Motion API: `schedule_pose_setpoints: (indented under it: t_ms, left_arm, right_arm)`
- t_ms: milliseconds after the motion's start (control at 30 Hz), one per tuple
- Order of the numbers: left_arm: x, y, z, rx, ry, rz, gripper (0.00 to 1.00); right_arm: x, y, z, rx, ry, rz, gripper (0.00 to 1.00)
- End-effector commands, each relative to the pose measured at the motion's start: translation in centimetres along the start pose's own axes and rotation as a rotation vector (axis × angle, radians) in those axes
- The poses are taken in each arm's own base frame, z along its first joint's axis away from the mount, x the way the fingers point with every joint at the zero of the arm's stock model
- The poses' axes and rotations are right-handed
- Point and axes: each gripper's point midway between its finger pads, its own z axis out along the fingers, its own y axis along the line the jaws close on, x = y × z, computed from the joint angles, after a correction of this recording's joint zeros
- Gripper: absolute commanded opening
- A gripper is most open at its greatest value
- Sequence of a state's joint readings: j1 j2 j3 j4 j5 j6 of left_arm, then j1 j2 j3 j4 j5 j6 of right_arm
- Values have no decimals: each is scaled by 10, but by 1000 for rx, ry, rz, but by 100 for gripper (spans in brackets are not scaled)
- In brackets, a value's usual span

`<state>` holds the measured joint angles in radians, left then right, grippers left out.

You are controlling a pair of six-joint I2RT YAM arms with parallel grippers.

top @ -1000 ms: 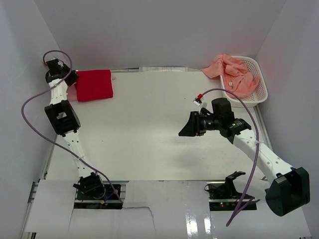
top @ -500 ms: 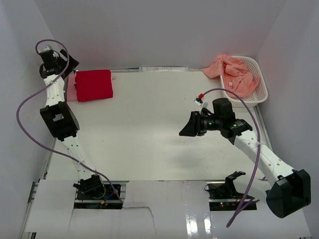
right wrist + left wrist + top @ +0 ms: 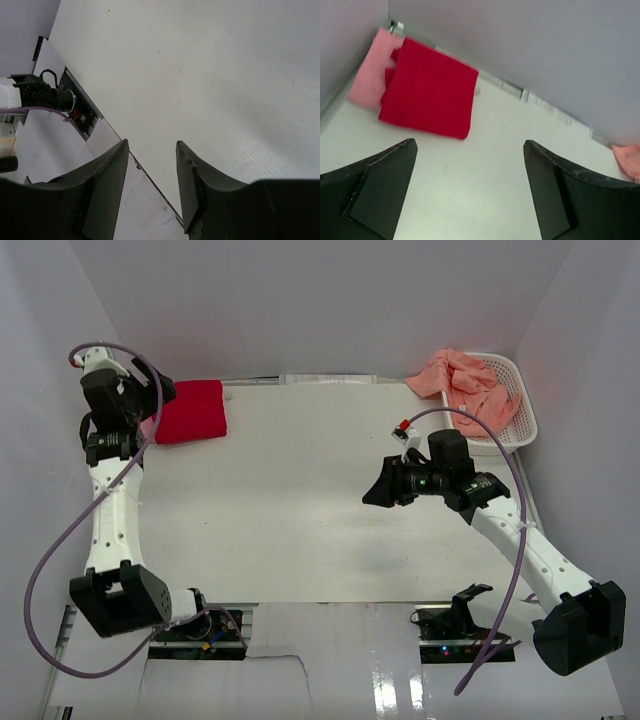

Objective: Fold and stack the t-shirts
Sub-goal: Put the neatly folded tshirt into the corner of the board with the left arm

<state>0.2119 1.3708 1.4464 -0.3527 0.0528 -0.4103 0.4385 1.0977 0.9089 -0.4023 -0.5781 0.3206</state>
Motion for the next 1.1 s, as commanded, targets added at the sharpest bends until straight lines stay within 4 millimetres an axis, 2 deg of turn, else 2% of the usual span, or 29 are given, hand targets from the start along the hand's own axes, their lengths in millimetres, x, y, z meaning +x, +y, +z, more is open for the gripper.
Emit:
schedule_pose_setpoints:
  t_ms: [0, 67, 100, 167, 200, 233, 333, 400, 567, 800, 1067]
  left_arm:
    - [57, 21, -28, -19, 119, 6, 98]
    - [81, 12, -47, 56, 166, -19, 98]
    - [99, 12, -64, 84, 184, -28, 98]
    - [116, -1, -82, 170, 214, -45, 98]
    - [137, 3, -89, 178, 248, -49, 98]
    - [135, -3, -104, 214, 221, -38, 98]
    - [151, 3, -124, 222, 247, 0, 98]
    - [159, 11, -129, 188, 269, 28, 98]
    - [150, 9, -138, 190, 249, 43, 98]
    - [156, 10, -135, 197, 273, 52, 98]
    - [159, 9, -131, 205, 291, 59, 98]
  right_arm:
    - [-15, 5, -4, -4, -28, -63, 49]
    - [-11, 4, -4, -2, -27, -70, 52]
    - [-11, 3, -4, -1, -37, -77, 56]
    - [-5, -2, -3, 9, -32, -80, 59]
    - [-6, -3, -2, 8, -41, -86, 60]
    - [-3, -4, -1, 7, -38, -86, 60]
    - [-3, -3, 0, -4, -50, -92, 61]
    - [-3, -2, 1, -19, -57, -98, 61]
    - [-2, -2, 1, -27, -71, -104, 62]
    - [3, -5, 3, -22, -64, -96, 61]
    - [-4, -2, 1, -25, -78, -107, 61]
